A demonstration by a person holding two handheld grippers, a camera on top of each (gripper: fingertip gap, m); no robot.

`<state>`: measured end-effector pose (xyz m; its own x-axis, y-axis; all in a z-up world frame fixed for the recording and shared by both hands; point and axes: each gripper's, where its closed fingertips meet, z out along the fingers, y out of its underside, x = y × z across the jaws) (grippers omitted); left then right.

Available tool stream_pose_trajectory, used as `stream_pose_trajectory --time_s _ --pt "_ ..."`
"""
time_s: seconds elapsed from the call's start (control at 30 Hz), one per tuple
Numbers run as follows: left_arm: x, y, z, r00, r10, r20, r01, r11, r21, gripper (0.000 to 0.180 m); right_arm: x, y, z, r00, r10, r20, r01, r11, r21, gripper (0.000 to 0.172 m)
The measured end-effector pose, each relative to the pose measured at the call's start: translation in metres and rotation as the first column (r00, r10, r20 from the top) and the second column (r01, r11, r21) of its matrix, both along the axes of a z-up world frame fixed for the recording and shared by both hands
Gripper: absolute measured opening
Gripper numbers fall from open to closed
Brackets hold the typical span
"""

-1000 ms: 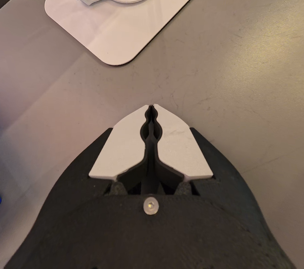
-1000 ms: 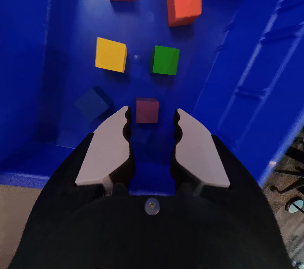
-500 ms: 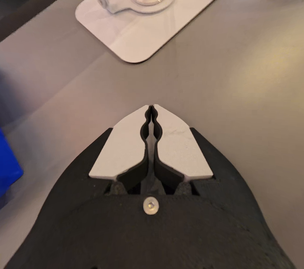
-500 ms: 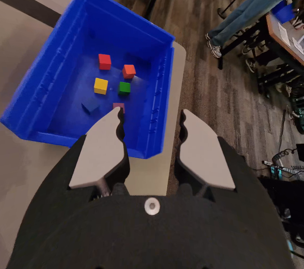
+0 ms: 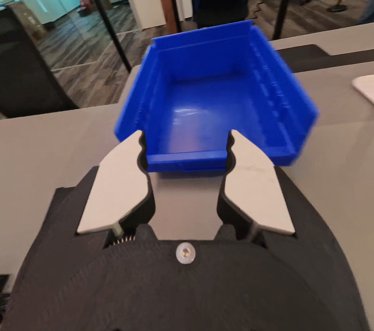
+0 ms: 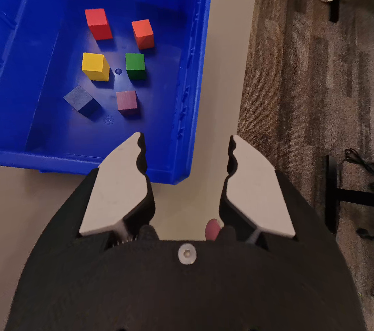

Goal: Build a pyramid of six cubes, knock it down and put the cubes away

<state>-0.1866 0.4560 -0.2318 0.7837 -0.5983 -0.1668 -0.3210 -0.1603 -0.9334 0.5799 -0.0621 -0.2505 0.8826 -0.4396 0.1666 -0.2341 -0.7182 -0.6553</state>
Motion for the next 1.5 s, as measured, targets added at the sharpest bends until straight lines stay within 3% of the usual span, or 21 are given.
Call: stream_pose_trajectory --time_s 0.13,0.27,0.43,0.5,0.67,0.73,0.8,0.87,1.2,1.5 --pt "-0.022 0.049 -0.021 0.992 0.101 -0.072 -0.105 0.994 -0.045 0.096 -0.001 0.009 -0.016 0.999 0.019 -0.042 -0.020 0.999 -0.029 0.077" --pt "-0.036 0.078 -0.040 0.986 0.136 -0.099 -0.147 0.982 -0.117 0.098 -0.006 0.018 -0.034 0.994 0.046 -0.103 -0.053 0.997 -0.060 0.072" --pt "-0.038 0.090 -0.069 0.994 0.073 -0.079 -0.093 0.952 -0.291 0.074 -0.003 0.022 -0.043 0.995 0.042 -0.092 -0.051 0.993 -0.106 0.061" --pt "-0.041 0.095 -0.067 0.996 0.078 -0.053 -0.090 0.956 -0.278 0.048 0.000 0.021 -0.043 0.995 0.037 -0.091 -0.047 0.994 -0.102 0.054" --pt "-0.036 0.094 -0.070 0.999 0.024 -0.024 -0.030 0.947 -0.320 0.012 0.005 0.020 -0.044 0.993 0.038 -0.107 -0.048 0.995 -0.088 0.034" --pt "-0.035 0.095 -0.071 1.000 0.020 -0.016 -0.024 0.944 -0.329 0.009 0.008 0.018 -0.044 0.994 0.034 -0.100 -0.044 0.994 -0.098 0.015" --pt "-0.033 0.094 -0.071 1.000 0.009 0.030 0.002 0.936 -0.352 0.006 0.007 0.019 -0.044 0.991 0.045 -0.130 -0.055 0.995 -0.079 0.008" --pt "-0.032 0.093 -0.070 0.997 0.001 0.076 0.027 0.929 -0.369 0.004 0.005 0.019 -0.044 0.984 0.051 -0.173 -0.061 0.997 -0.055 0.006" --pt "-0.028 0.076 -0.066 0.998 -0.033 0.053 0.050 0.933 -0.356 0.004 -0.025 0.008 -0.044 0.976 0.080 -0.204 -0.103 0.989 -0.107 0.007" --pt "-0.040 0.044 -0.048 0.995 -0.031 0.093 0.060 0.945 -0.323 0.004 -0.087 -0.013 -0.045 0.956 0.182 -0.232 -0.213 0.970 -0.117 0.007"
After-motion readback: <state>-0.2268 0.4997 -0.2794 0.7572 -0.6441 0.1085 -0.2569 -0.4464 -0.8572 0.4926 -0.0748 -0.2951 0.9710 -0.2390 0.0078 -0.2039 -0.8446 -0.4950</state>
